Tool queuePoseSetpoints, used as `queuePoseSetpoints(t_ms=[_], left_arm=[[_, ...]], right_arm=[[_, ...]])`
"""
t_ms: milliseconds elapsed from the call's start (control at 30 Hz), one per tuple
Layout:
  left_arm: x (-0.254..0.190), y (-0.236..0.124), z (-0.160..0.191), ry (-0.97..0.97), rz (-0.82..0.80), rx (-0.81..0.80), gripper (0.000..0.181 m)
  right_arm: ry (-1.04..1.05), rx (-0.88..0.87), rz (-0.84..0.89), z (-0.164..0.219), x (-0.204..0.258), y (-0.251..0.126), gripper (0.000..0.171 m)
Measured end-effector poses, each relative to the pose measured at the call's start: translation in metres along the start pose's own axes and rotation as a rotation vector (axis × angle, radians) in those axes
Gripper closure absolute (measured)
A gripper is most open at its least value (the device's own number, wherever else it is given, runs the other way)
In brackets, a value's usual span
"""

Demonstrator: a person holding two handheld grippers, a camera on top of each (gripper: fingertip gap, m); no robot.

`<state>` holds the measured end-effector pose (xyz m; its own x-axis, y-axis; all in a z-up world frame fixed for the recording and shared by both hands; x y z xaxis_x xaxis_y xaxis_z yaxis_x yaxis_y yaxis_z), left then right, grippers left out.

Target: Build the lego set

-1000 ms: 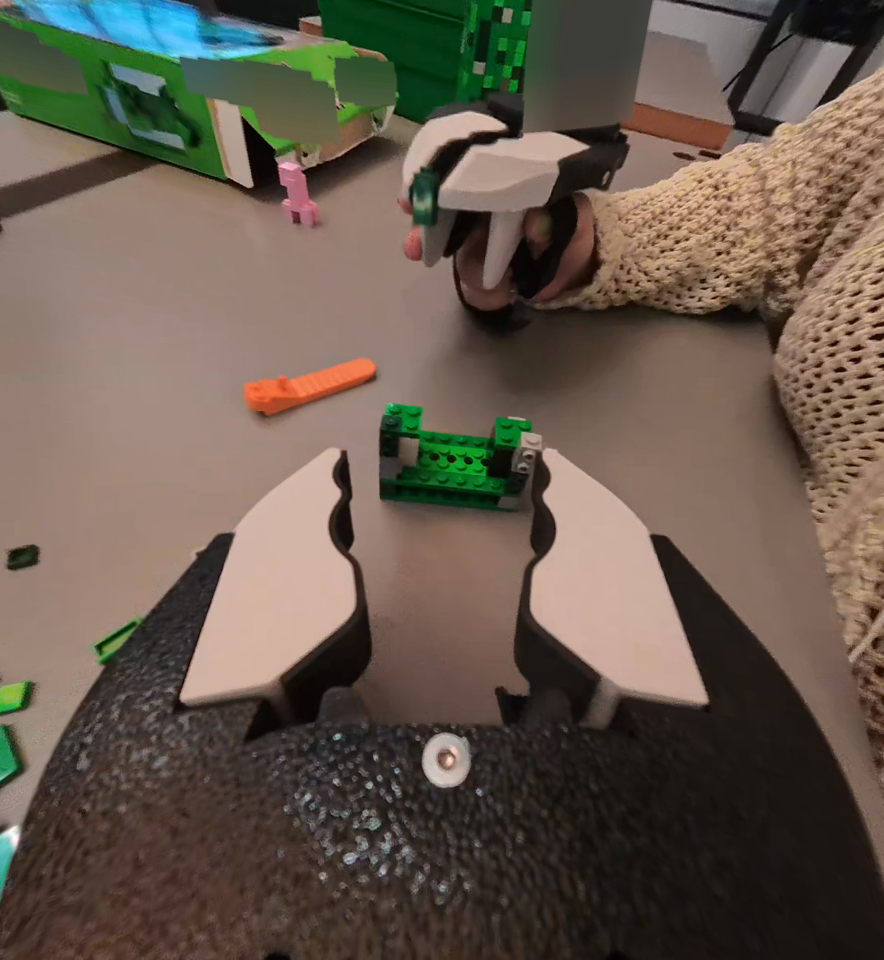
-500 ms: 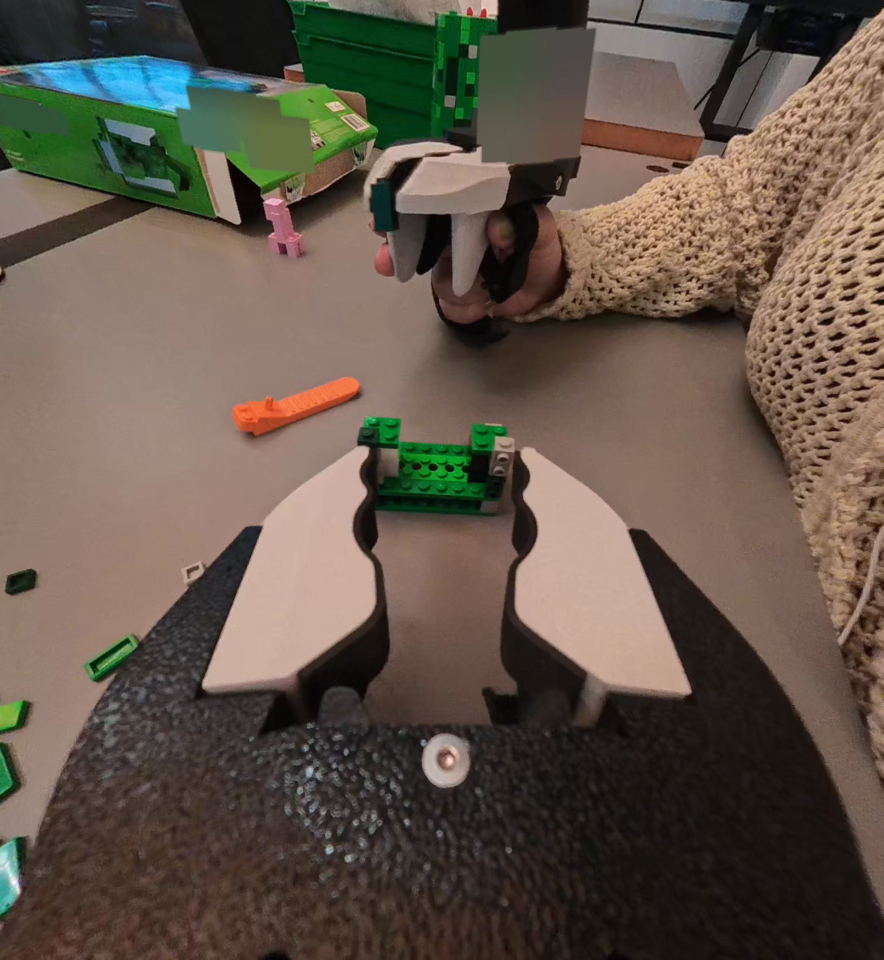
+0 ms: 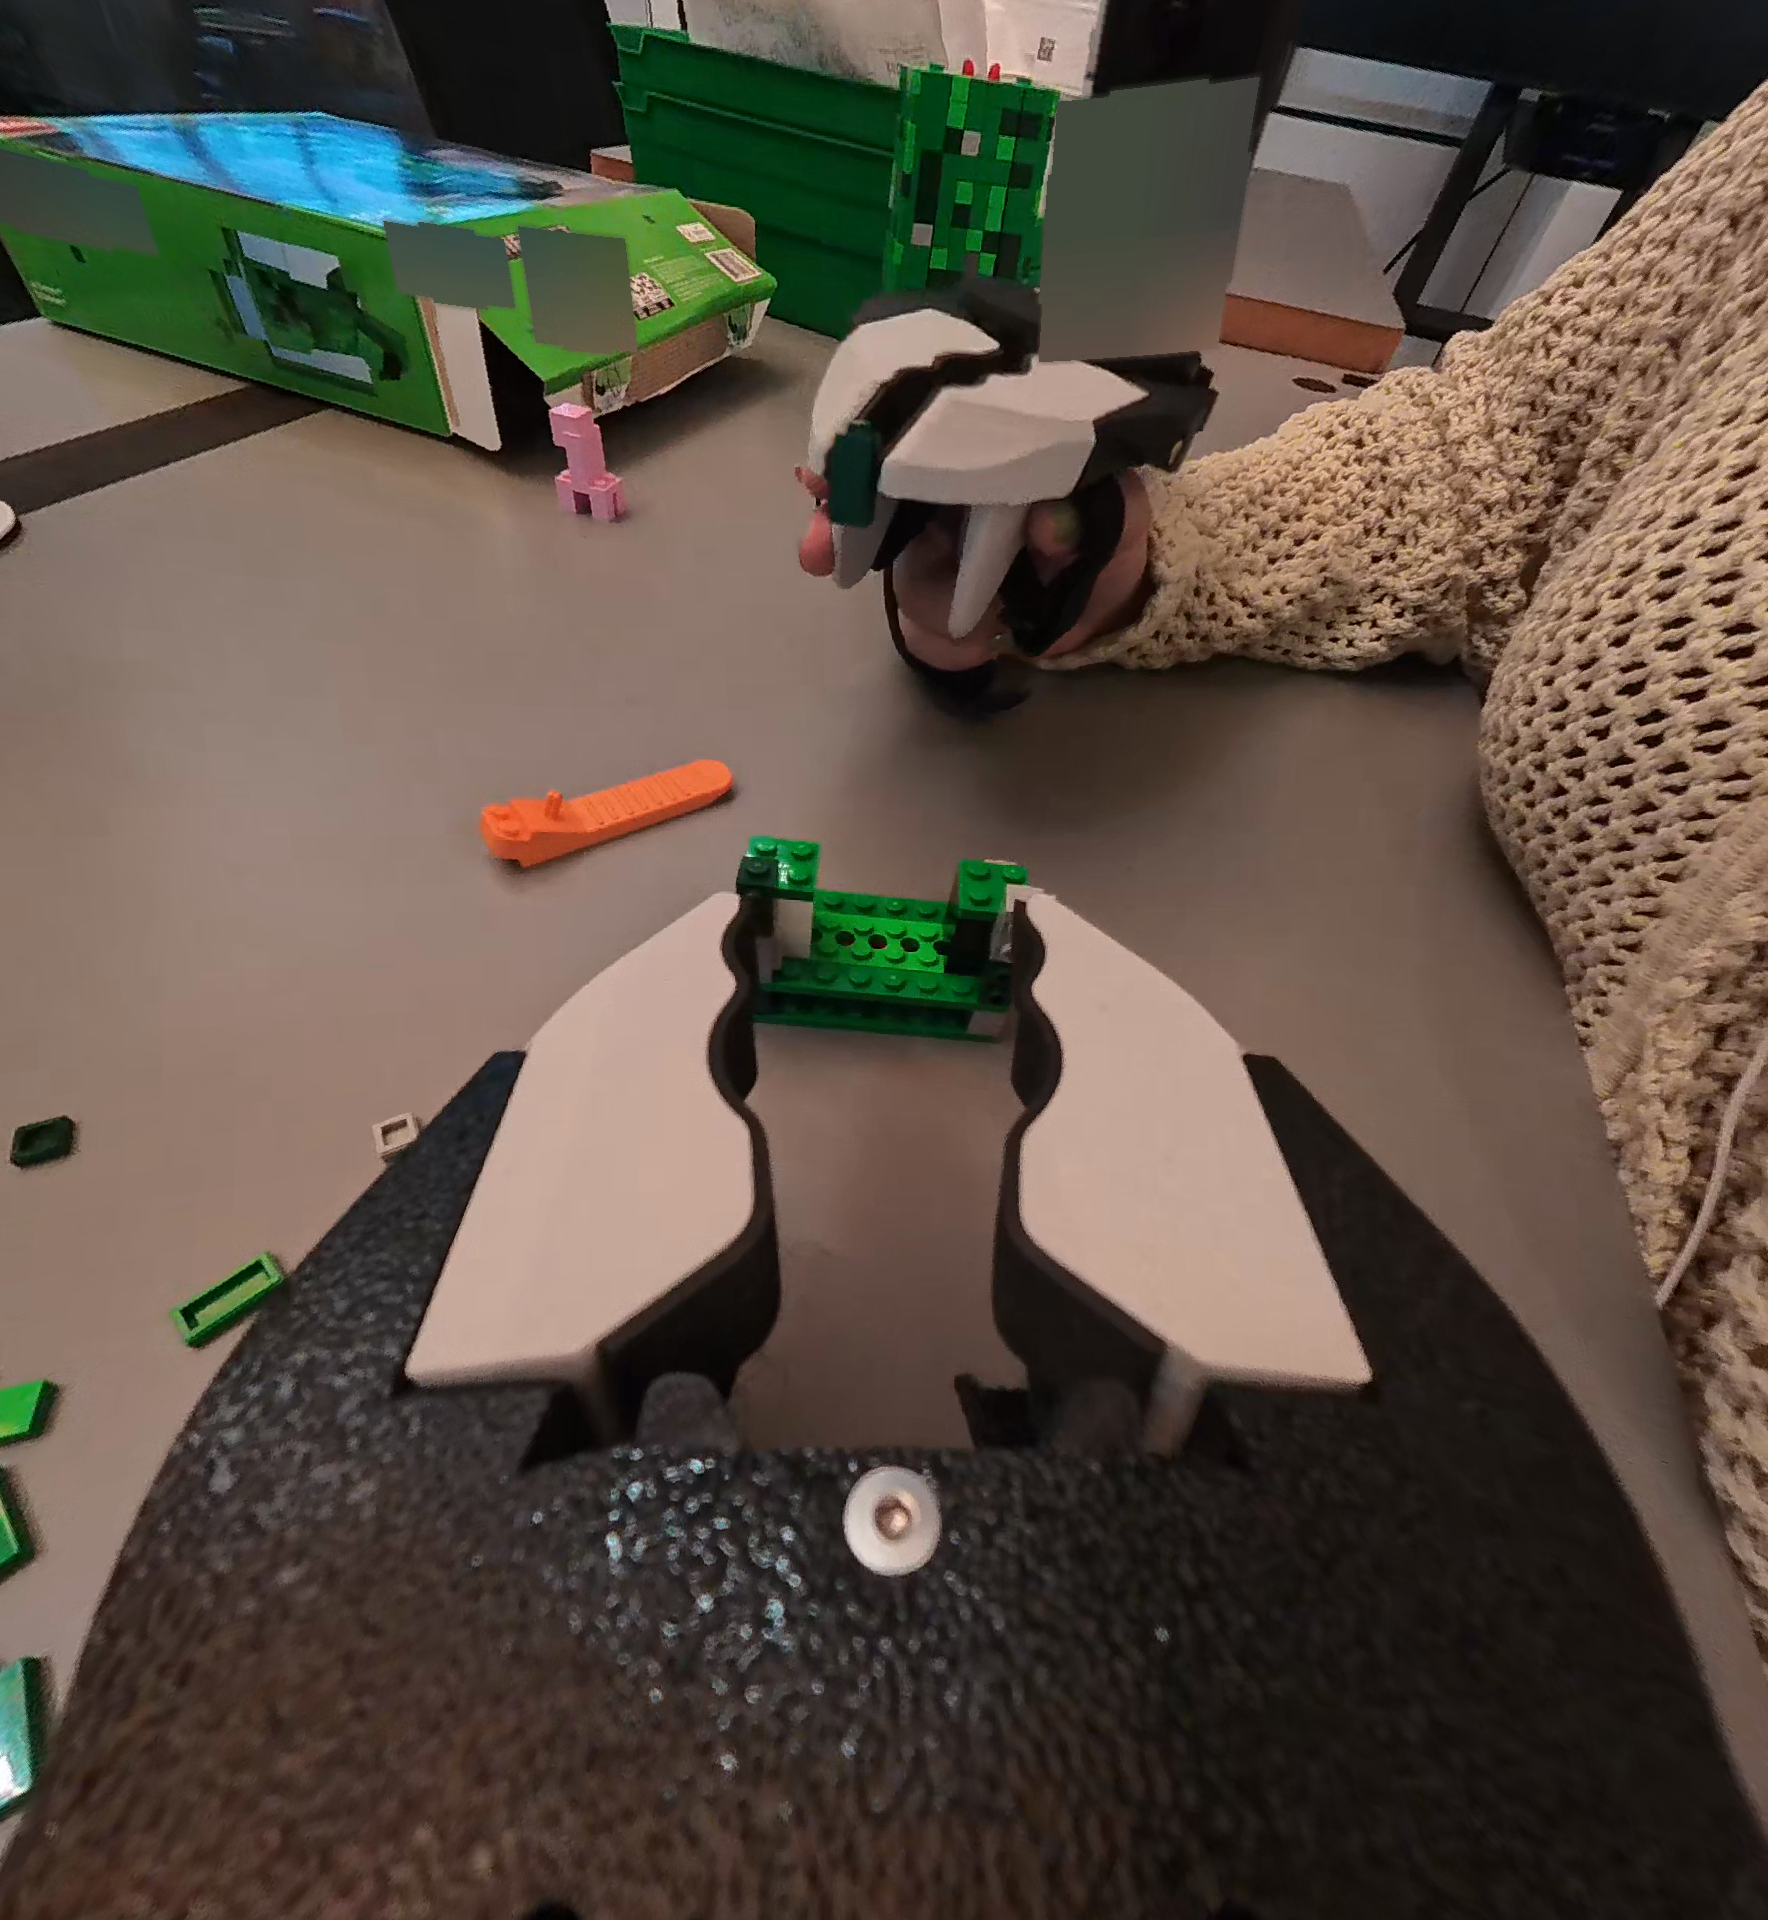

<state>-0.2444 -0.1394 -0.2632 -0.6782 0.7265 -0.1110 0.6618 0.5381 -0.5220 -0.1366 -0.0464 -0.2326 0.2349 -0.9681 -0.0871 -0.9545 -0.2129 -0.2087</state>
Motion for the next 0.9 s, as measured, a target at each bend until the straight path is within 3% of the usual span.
queuePoseSetpoints(t_ms=[900], left_arm=[[0.0004,0.0027,0.0019,0.002,-0.001,0.040,0.139]], right_arm=[[0.033,-0.014,-0.005,-0.0006,-0.0025,-0.0007,0.163]])
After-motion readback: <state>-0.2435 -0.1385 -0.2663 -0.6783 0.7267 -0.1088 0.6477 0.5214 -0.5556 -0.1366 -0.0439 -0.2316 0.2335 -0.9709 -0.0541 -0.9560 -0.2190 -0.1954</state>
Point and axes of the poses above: each gripper's, where its closed fingertips meet, y out along the fingers, z out of its underside, x = y × z across the jaws, the point moved 4 cm from there along -y, back along the fingers, and after that the axes turned 15 degrees about x, right-handed, at the moved point
